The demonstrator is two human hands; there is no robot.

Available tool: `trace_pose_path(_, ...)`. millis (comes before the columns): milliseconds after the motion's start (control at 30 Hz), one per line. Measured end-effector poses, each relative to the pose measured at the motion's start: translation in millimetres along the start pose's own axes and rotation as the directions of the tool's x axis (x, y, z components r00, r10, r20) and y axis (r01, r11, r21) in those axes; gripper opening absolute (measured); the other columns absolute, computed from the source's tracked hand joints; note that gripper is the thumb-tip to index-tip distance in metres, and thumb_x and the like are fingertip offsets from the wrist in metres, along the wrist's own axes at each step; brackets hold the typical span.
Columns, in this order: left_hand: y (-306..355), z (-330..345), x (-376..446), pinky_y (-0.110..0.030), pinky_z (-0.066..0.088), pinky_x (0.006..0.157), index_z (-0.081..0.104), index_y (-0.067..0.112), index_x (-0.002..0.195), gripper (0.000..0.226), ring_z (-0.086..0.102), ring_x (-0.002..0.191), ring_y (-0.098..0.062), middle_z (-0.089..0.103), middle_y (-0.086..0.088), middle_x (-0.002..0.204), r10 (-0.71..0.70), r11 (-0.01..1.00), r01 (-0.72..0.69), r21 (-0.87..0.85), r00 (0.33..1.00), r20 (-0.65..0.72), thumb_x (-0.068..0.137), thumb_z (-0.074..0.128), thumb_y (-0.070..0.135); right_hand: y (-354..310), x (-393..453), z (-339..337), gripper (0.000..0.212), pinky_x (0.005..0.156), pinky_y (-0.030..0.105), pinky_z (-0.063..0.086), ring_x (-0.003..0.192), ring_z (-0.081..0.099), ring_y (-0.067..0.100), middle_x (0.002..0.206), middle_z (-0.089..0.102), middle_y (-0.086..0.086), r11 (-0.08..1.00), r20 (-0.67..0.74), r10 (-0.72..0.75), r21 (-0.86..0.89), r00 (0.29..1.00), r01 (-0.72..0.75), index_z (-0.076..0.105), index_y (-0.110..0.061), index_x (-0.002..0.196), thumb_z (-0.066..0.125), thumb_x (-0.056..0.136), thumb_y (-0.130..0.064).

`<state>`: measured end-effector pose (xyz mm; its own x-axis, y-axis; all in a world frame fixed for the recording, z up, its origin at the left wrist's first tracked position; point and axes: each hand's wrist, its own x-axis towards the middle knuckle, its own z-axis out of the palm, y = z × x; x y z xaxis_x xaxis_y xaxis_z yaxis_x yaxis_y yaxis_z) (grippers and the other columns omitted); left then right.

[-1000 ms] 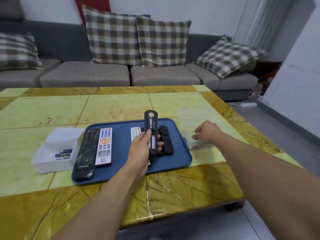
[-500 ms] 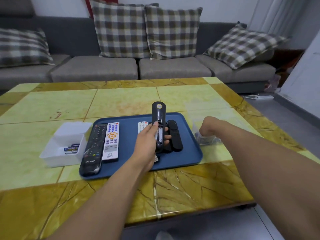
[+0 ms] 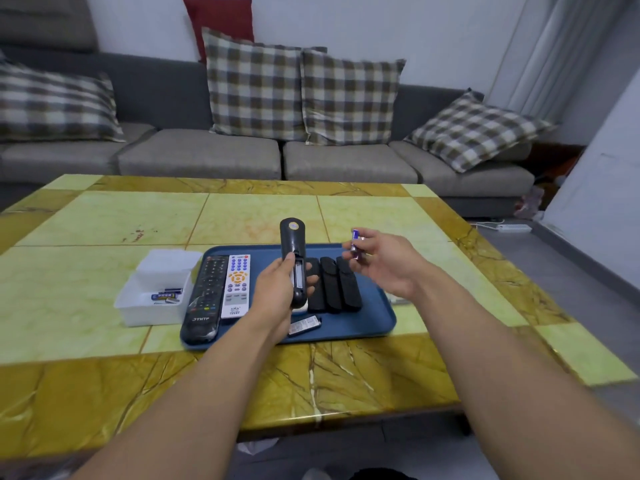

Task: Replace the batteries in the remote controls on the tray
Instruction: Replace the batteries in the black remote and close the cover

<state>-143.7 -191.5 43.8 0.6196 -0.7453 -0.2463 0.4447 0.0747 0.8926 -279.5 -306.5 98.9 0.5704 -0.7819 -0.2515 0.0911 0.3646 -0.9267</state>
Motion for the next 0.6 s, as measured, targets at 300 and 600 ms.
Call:
trace_pose_path(300,12.3,-54.4,-26.4,-0.035,0.055,0.068,0.062,0.006,0.115,0.027,0.068,0.076,-0.023,0.07,-0.015,0.099,-0.018,0.999,0.016,-0.047,0.999,-0.037,0.106,0.047,0.026,49.7,-44.3,77.2,0.011,0.039,0.018,0.022,0.064,0.064,0.012,0.111,0.075,0.004,0.999,0.203,0.035,0.033,0.979,-0.042,0.055,-0.01,0.11,0.056,0.101,-0.016)
trace_pose_path(600,19.1,-98.5,-25.2,-0.034,0.056,0.063,0.056,0.0,0.134,0.039,0.07,0.071,-0.021,0.072,-0.01,0.099,-0.131,0.979,0.129,-0.157,0.991,-0.008,0.106,0.047,0.026,74.3,-36.5,105.2,0.019,0.046,0.013,0.037,0.048,0.048,-0.001,0.074,0.067,-0.003,0.9,0.097,-0.232,-0.357,0.968,0.252,0.075,-0.01,0.097,0.08,0.083,-0.022)
